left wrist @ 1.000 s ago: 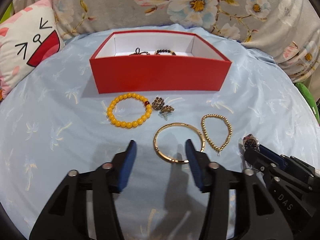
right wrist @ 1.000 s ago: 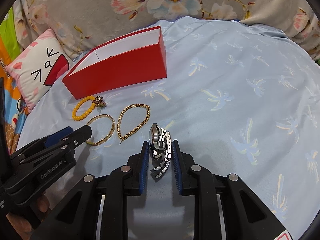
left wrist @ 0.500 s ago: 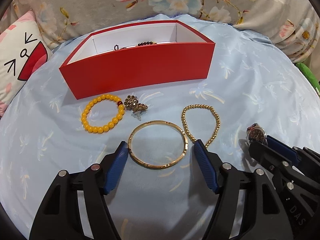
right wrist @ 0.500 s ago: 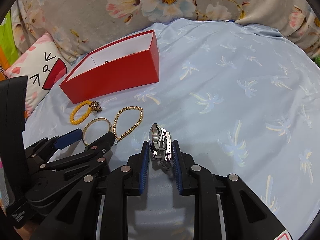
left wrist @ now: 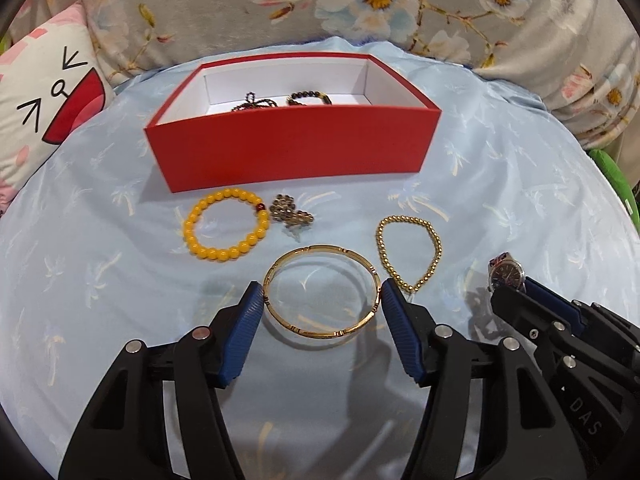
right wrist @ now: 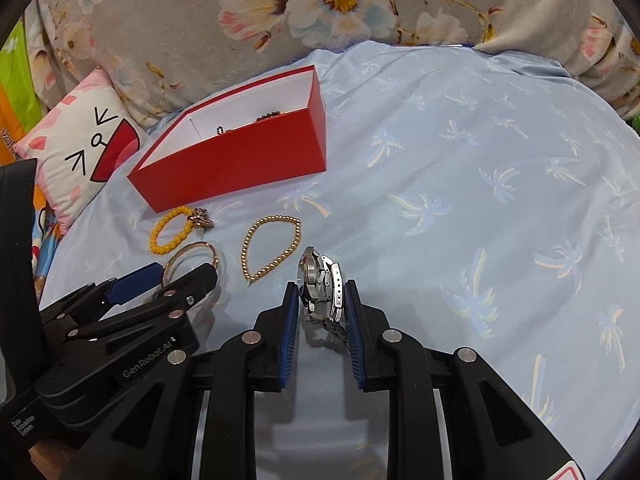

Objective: Organize jewelry
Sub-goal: 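Carry the gold bangle and silver watch over the red box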

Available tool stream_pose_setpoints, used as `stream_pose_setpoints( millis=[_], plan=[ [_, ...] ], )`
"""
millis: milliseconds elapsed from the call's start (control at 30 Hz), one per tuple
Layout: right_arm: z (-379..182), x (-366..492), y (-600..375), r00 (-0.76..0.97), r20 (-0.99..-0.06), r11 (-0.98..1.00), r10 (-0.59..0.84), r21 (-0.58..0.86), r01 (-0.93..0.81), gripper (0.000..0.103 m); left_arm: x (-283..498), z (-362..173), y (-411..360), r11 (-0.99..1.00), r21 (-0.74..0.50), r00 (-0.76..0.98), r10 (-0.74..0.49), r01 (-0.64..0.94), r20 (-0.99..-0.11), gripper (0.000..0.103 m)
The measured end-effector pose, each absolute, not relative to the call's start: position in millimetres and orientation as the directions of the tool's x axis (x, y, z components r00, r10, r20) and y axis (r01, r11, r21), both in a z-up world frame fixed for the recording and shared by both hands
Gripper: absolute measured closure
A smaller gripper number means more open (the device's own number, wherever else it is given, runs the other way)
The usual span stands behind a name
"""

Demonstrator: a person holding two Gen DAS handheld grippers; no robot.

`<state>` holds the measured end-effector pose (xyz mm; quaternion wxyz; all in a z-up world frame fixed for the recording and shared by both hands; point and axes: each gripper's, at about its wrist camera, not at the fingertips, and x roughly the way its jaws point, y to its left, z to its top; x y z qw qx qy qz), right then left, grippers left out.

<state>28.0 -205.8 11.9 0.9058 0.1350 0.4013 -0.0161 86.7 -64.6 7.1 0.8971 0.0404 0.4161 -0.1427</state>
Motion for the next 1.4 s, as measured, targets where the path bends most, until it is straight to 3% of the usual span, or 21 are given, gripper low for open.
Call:
stream_pose_setpoints(
  millis=[600, 1033, 1400],
  plan=[
    [56.8, 68.1, -180.7, 0.725, -0.675, 0.969, 0.136, 0.243, 0.044, 0.081, 102.4, 56.3, -29.3, 0.971, -0.053, 0.683, -0.202, 0.233, -0.702, 0.045],
    [82.4, 140.4, -190.8, 0.75, -0.652, 0.979, 0.11, 0.203, 0.033, 0.081, 160.9, 82.1, -31.2, 0.974, -0.03, 0.729, -0.187, 0.223, -0.658, 0.045],
    [63.7, 217.7, -198.2, 0.7, -0.704, 0.977, 0.12, 0.21, 0.043, 0.081, 222.2, 78.1, -30.6, 0.979, -0.035, 0.729, -0.173, 0.2, -0.663, 0.045]
  ],
)
